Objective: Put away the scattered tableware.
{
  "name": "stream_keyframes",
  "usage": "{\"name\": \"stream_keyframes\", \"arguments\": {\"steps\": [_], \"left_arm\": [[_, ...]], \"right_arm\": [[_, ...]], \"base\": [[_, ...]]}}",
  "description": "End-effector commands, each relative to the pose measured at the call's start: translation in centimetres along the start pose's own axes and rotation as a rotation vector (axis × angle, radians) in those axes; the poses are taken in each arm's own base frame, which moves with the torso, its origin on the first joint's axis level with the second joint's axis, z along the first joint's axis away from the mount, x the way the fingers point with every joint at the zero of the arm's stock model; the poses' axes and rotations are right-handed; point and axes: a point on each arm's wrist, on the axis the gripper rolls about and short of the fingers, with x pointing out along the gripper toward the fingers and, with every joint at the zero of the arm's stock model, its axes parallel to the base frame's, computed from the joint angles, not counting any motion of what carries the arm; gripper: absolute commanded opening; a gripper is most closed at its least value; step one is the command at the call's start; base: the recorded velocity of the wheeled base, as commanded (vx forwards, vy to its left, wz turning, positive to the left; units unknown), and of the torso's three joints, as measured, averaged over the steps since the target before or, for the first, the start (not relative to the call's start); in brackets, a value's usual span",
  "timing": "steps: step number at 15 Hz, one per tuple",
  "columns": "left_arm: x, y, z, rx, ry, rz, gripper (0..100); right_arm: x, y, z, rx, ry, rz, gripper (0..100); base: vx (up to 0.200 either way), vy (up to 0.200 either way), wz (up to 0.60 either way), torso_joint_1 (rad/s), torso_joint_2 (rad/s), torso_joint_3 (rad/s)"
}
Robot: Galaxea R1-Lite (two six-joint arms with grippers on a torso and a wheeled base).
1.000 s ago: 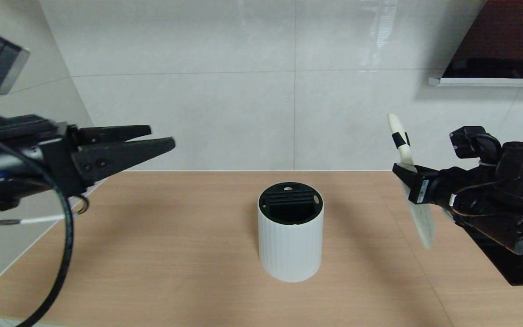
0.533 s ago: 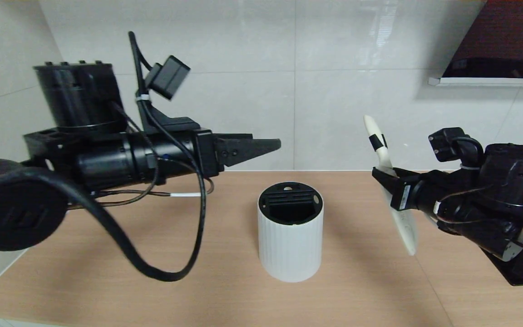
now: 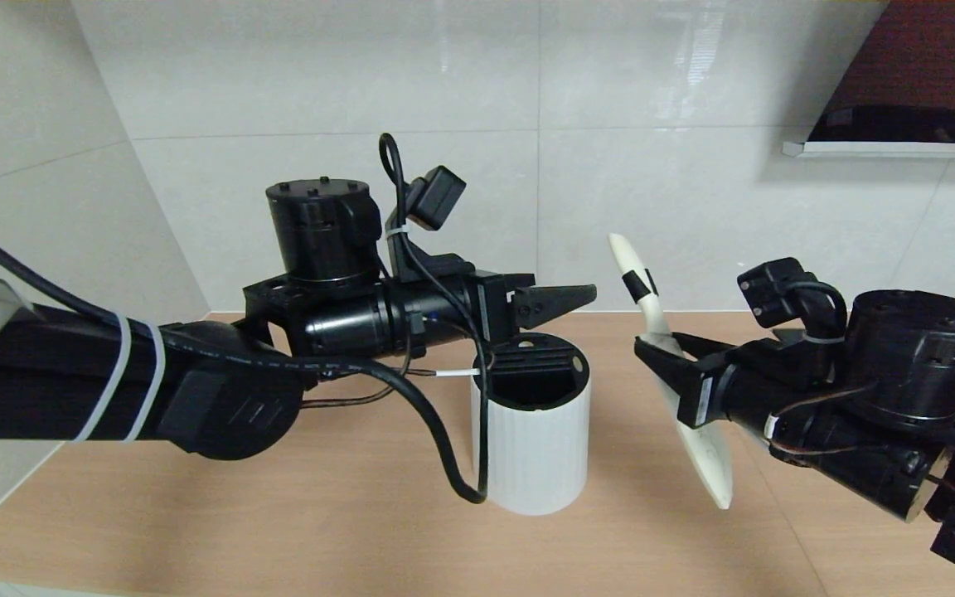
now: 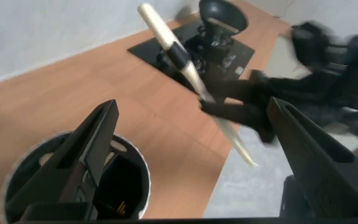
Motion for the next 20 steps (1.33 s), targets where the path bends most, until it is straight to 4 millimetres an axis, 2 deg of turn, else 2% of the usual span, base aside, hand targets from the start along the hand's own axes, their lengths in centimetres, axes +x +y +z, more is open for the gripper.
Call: {"name": "stream_keyframes", "arguments": {"steps": [1, 4, 5, 12, 20], "left_arm": [[1.3, -0.6, -1.1, -0.002, 0.012, -0.022, 100], [3.6, -1.0, -2.1, 0.013, -0.027, 0.004, 100], [3.8, -1.1, -2.2, 0.013, -0.027, 0.008, 100], [4.0, -1.3, -2.4, -0.035, -0.021, -0.01, 100], [5.1, -1.9, -1.8, -0.022, -0.044, -0.04, 100]], "right_arm": [[-0.4, 0.9, -0.2, -0.004, 0.008, 0.036, 0], [-0.7, 1.4, -0.1, -0.003, 0.002, 0.051, 0], [-1.0, 1.7, 0.0, -0.005, -0.003, 0.063, 0], [-2.0, 1.7, 1.0, -0.001, -0.041, 0.072, 0], [-2.2, 2.6, 0.5, -0.006, -0.021, 0.106, 0]], "base": [[0.0, 0.0, 0.0, 0.0, 0.0, 0.0], [0.0, 0.0, 0.0, 0.0, 0.0, 0.0], [0.0, 0.0, 0.0, 0.0, 0.0, 0.0], [0.0, 0.0, 0.0, 0.0, 0.0, 0.0], [0.0, 0.0, 0.0, 0.0, 0.0, 0.0]]}}
